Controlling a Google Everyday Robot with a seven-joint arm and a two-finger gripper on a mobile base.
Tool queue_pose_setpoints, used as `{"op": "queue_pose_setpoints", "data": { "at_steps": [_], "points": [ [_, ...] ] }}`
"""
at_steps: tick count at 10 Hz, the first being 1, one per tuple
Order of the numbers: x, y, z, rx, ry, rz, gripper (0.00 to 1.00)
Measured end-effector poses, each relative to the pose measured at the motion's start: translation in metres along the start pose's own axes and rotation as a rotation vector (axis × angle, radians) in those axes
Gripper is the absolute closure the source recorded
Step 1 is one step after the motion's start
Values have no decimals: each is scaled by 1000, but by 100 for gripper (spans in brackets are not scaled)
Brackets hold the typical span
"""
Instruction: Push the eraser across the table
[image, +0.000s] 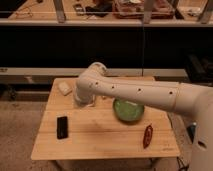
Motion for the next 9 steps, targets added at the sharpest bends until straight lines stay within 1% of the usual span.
{"op": "queue_pose_setpoints", "data": {
  "at_steps": [1, 2, 3, 4, 5, 6, 7, 8, 9],
  "points": [
    [1, -1, 0, 3, 0, -2, 74],
    [3, -1, 3, 17, 4, -13, 74],
    [15, -2, 10, 47, 19, -43, 74],
    [37, -5, 23, 95, 42, -98, 74],
    [70, -10, 40, 165, 65, -182, 74],
    [92, -12, 50, 206, 77, -237, 74],
    [112, -12, 60, 245, 82, -292, 74],
    [129, -10, 69, 277, 72, -335, 74],
    [140, -10, 80, 300, 51, -364, 74]
  ]
}}
